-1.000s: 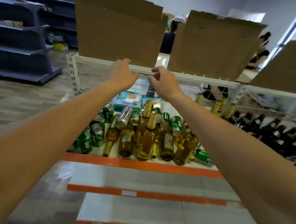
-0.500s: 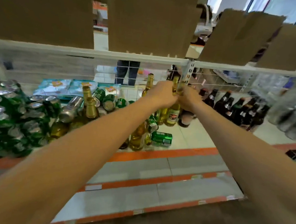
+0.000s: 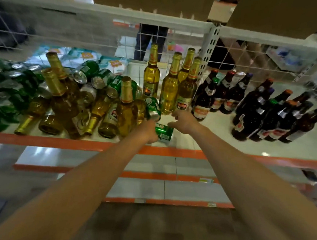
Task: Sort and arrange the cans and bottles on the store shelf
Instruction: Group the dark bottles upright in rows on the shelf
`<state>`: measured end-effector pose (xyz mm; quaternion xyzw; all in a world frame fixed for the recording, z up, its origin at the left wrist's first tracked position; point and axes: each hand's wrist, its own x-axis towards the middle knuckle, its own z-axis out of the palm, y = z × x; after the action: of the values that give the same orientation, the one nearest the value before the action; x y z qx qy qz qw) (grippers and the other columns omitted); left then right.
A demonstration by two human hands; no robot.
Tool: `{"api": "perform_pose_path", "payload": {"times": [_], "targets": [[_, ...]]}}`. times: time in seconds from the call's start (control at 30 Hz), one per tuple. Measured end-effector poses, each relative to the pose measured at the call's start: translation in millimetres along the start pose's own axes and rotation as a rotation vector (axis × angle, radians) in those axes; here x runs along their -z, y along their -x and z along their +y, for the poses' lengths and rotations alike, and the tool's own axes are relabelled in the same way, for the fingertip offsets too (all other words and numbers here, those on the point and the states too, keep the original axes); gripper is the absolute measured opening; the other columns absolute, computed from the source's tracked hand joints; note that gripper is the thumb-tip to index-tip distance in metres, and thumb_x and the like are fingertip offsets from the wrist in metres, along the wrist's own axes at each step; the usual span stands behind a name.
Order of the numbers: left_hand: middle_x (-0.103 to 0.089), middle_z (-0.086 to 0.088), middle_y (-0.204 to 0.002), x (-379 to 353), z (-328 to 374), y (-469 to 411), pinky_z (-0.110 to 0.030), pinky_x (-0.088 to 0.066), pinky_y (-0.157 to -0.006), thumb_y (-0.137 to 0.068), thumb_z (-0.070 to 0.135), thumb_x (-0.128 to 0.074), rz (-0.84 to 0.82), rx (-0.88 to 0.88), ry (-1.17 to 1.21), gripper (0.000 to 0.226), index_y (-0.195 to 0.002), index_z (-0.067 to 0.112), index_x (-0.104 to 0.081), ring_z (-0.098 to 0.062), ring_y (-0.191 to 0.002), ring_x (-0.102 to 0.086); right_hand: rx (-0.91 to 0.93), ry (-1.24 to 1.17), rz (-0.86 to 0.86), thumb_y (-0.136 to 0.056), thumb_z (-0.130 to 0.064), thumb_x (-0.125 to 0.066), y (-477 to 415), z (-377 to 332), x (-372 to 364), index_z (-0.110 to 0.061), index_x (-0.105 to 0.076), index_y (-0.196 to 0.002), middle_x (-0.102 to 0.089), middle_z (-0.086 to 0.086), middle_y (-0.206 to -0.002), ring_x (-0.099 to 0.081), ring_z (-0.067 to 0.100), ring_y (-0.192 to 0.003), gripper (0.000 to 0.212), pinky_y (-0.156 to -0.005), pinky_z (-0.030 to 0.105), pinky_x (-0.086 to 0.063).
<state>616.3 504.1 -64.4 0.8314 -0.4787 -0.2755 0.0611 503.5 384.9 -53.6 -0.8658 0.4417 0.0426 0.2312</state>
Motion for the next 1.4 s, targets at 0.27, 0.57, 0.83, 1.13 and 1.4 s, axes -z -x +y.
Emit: {"api": "perform_pose_path", "payload": {"times": [0.27,0.57,0.83,1.13,1.4], "targets": [[-0.047,-0.001,-0.072,-13,-10,0,-0.029,-0.042,-0.058,-0.083,0.023,-0.066,-0.065,0.043,0.004,0.017,-0.083,0.011,-0.053,-0.023,-0.074,-0.056,0.11,0.187,-0.172,-0.078,-0.036,-0.079,-29,-28,-47,-0.019,-0.048,-0.139,-0.06,0.011,-0.131,-0.058,0.031,-0.114,0.071,-0.094,0.041,-0.05],[-0.058,-0.007,-0.09,-14,-20,3,-0.027,-0.041,-0.056,-0.085,0.023,-0.066,-0.049,0.072,0.027,0.016,-0.091,0.01,-0.058,-0.022,-0.081,-0.056,0.085,0.166,-0.057,-0.077,-0.036,-0.077,-23,-23,-66,-0.014,-0.04,-0.139,-0.058,0.013,-0.124,-0.058,0.032,-0.11,0.076,-0.089,0.042,-0.051],[-0.063,-0.006,-0.122,-4,-9,11,-0.032,-0.052,-0.08,-0.081,0.033,-0.071,-0.035,0.069,0.035,0.05,-0.125,0.011,-0.062,-0.022,-0.101,-0.06,-0.029,-0.093,0.06,-0.076,-0.036,-0.081,-1,1,-46,-0.016,-0.027,-0.145,-0.051,0.012,-0.137,-0.056,0.033,-0.119,0.09,-0.096,0.046,-0.05],[-0.063,-0.011,-0.125,48,23,47,-0.036,-0.052,-0.091,-0.088,0.026,-0.071,0.021,-0.085,0.08,0.045,-0.126,0.003,-0.062,-0.026,-0.111,-0.061,-0.014,-0.185,0.188,-0.074,-0.034,-0.081,44,-1,5,-0.014,-0.04,-0.131,-0.058,0.007,-0.125,-0.059,0.026,-0.106,0.073,-0.082,0.039,-0.053],[-0.065,-0.005,-0.117,128,6,105,-0.03,-0.049,-0.077,-0.083,0.035,-0.076,0.105,-0.21,-0.049,0.051,-0.125,0.01,-0.062,-0.02,-0.099,-0.06,0.078,-0.177,0.121,-0.074,-0.039,-0.081,100,-67,72,-0.015,-0.044,-0.123,-0.054,0.003,-0.114,-0.058,0.021,-0.096,0.066,-0.077,0.04,-0.057]]}}
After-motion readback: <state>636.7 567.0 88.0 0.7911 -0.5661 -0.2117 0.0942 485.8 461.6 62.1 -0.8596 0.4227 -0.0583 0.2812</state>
